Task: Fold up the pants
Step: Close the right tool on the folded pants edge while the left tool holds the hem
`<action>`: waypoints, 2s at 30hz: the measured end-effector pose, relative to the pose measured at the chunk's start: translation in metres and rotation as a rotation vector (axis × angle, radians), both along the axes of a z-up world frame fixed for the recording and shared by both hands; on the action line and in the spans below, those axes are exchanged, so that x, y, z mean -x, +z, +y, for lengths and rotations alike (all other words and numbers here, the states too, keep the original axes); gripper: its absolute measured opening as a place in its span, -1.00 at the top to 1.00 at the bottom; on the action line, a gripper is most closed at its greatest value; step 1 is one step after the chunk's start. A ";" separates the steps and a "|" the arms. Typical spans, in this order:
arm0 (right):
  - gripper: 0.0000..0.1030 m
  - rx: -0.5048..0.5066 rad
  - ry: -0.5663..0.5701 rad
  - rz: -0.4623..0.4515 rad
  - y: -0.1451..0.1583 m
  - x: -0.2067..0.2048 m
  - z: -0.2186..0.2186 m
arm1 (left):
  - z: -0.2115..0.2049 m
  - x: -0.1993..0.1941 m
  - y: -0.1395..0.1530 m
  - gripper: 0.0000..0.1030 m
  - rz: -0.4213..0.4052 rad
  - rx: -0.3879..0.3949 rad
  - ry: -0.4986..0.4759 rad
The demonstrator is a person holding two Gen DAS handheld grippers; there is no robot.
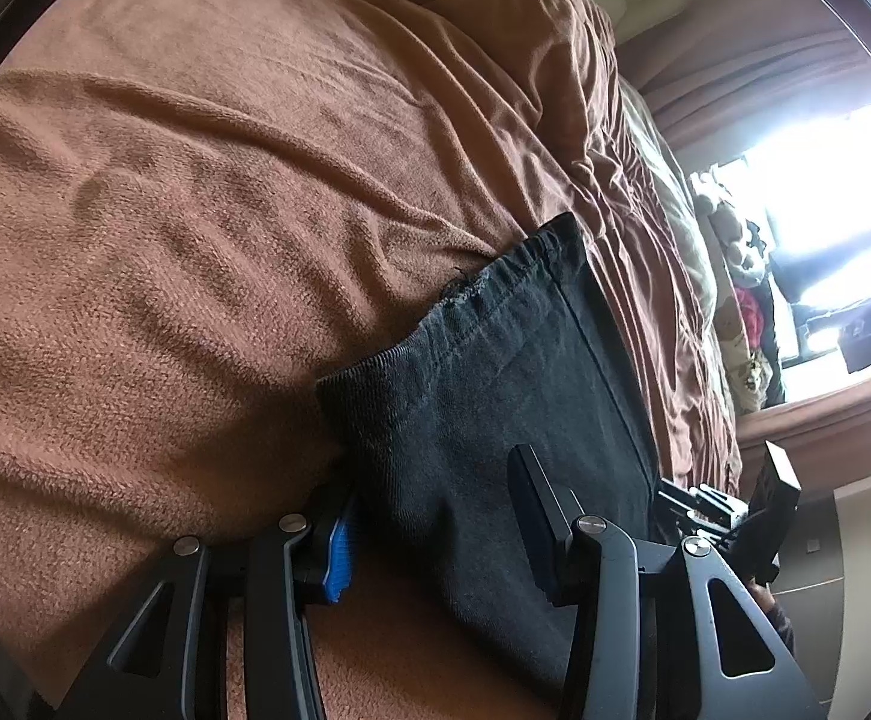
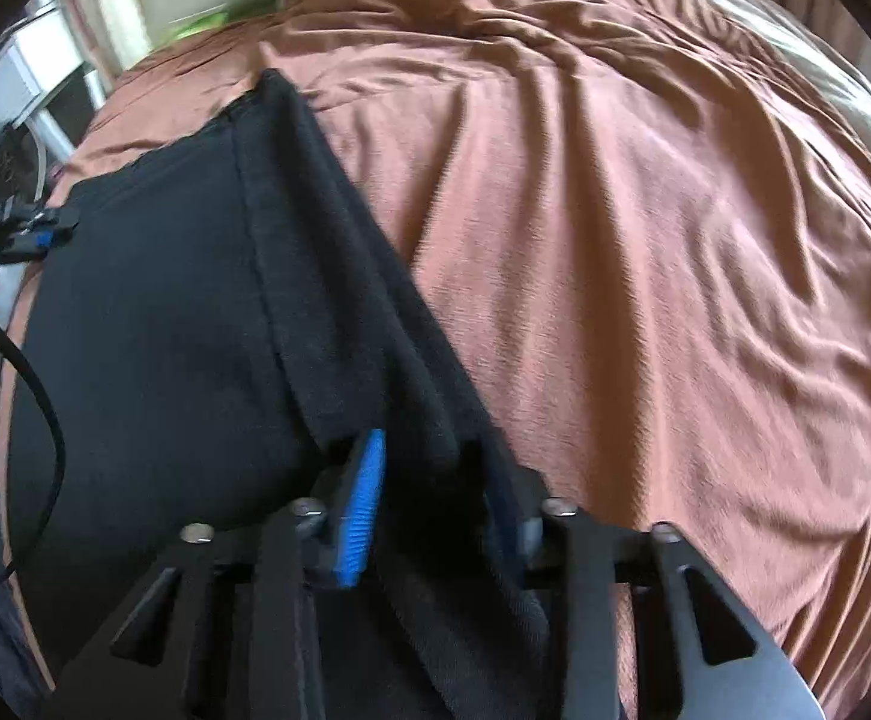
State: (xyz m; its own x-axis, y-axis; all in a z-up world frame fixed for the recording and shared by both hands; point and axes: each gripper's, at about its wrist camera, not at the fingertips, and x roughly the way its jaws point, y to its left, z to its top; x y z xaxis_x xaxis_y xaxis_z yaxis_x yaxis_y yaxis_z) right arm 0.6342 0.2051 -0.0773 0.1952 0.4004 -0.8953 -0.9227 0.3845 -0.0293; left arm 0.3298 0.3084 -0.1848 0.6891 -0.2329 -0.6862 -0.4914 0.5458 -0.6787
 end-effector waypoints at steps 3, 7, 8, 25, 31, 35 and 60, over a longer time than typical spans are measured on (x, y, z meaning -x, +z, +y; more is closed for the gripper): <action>0.62 0.018 0.012 -0.003 0.000 -0.001 0.002 | 0.002 -0.002 0.000 0.07 0.000 -0.001 0.004; 0.62 -0.011 -0.007 0.051 0.001 -0.012 0.009 | 0.006 -0.001 -0.001 0.07 -0.010 0.002 0.028; 0.62 -0.019 -0.012 0.064 0.000 -0.014 0.013 | 0.006 -0.001 -0.001 0.07 -0.011 -0.001 0.029; 1.00 -0.023 -0.010 -0.131 0.011 0.010 0.034 | 0.011 -0.003 0.002 0.08 -0.013 -0.005 0.039; 1.00 -0.005 -0.031 -0.152 0.018 0.008 0.036 | 0.004 -0.006 0.003 0.08 -0.001 -0.045 0.024; 1.00 0.010 -0.070 -0.142 0.009 0.003 0.041 | 0.000 -0.002 0.004 0.08 0.001 -0.076 -0.001; 0.93 0.011 -0.187 -0.072 0.050 -0.002 -0.047 | 0.010 -0.003 0.002 0.72 0.039 -0.111 0.018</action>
